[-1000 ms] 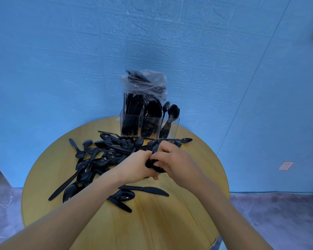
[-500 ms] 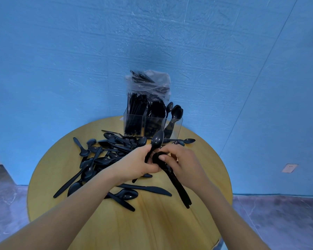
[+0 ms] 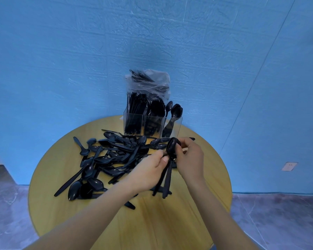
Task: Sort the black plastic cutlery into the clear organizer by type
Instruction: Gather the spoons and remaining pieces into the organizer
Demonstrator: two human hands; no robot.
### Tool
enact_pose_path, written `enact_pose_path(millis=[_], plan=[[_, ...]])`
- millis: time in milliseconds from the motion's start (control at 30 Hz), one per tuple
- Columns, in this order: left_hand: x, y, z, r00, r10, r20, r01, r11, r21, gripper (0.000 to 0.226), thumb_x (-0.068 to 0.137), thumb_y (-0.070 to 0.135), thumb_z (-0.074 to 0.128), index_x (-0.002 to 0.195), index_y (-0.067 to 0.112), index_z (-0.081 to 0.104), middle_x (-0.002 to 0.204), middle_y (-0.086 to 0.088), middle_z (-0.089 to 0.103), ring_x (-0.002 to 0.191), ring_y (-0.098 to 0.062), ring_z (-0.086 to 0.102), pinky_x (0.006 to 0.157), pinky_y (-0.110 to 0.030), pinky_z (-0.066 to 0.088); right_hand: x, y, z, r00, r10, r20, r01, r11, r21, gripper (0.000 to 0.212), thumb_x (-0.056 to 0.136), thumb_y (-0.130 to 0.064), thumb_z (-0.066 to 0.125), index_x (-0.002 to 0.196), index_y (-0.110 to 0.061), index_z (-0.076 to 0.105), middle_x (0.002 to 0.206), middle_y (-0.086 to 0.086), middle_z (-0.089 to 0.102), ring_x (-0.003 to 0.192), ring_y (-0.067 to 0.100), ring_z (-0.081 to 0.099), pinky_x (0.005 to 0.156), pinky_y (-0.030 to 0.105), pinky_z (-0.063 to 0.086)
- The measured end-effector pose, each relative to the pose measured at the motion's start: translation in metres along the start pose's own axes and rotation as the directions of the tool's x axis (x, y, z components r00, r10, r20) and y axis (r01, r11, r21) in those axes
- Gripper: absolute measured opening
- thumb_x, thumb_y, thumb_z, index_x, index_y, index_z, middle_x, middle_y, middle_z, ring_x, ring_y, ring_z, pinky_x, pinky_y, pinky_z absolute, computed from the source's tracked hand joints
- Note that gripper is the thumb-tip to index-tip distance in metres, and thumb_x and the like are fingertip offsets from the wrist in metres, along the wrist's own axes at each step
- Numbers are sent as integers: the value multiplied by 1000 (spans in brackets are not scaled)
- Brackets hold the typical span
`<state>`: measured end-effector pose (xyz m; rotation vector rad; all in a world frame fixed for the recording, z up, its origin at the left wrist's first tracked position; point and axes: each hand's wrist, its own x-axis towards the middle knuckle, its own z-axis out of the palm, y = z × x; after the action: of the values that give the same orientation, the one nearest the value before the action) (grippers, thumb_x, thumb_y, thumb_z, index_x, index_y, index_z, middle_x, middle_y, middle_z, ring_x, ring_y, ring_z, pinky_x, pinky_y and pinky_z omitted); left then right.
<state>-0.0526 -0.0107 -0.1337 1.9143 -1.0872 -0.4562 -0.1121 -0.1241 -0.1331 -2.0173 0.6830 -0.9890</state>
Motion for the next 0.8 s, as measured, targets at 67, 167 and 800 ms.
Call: enact_pose_path(millis=[67, 167, 800], plan=[[0, -3, 12, 999, 10, -32, -8, 998, 59, 26, 103, 26, 30, 109, 8, 48, 85, -10, 56, 73, -21, 50, 65, -31, 42, -2, -1, 4, 999, 31, -33, -31, 1000, 1, 14, 93, -10, 52, 88, -15, 64, 79, -7, 61, 76, 10, 56, 67, 24, 45], [0, -7, 19, 999, 5, -47, -3, 998, 57, 26, 102, 26, 27, 107, 8, 46, 95, -14, 60, 89, -27, 54, 76, -43, 49, -4, 2, 8, 994, 97, -47, -93, 993, 78, 15, 92, -11, 52, 82, -18, 60, 77, -5, 61, 75, 23, 61, 68, 40, 54], [-12, -13, 22, 984, -62, -167, 120, 925, 360, 11, 101, 24, 33, 107, 15, 36, 94, -4, 55, 72, -24, 61, 64, -41, 53, -20, -3, 12, 981, 63, 184, -69, 997, 26, 18, 97, -30, 47, 83, -20, 45, 76, -6, 52, 68, 5, 50, 60, 14, 42]])
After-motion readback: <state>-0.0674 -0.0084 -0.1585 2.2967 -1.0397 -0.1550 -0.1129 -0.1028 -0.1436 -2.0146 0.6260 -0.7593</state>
